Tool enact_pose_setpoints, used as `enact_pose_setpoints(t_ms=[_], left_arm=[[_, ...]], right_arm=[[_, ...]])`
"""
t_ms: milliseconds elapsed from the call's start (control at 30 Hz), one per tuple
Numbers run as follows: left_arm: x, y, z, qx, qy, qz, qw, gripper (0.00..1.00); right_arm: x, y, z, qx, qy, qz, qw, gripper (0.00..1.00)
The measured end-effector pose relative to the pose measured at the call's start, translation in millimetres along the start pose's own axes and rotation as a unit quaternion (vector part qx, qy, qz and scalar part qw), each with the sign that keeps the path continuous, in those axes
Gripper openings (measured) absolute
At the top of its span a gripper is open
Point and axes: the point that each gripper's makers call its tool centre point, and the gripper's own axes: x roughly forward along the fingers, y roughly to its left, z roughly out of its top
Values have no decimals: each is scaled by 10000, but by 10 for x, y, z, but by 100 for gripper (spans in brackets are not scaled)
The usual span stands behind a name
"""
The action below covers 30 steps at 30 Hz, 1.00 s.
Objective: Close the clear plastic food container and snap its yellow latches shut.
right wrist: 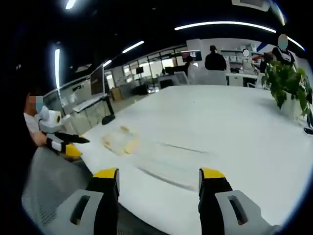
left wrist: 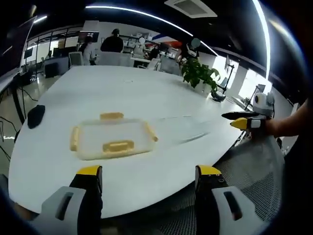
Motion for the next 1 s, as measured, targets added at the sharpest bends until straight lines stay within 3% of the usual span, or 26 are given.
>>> enact_pose_setpoints(t_ms=[200,367,533,667,833,1000], left_arm=[[9,-28,-50,-6,92,-125,9999,73],[-29,-25,19,152,-64,-125,9998,75],[-16,-33,-70,154,177,-157,9996,74],[-12,-49,-49,177,96,-203,9996,73],[-21,-80,0,123,5,-273,9996,72],[-1,-88,-2,129,54,-272,9995,73]], right_arm=[[-9,3,-13,-3,31,-44,10000,65],[-27,-24,41,128,-144,-94,9998,65],[-18,-2,17,70,-94,-124,9999,65],[-8,23,-17,-28,13,-78,10000,64],[-19,1,33,36,-97,-106,9999,65],[-19,-13,29,-61,-79,-130,9999,65]])
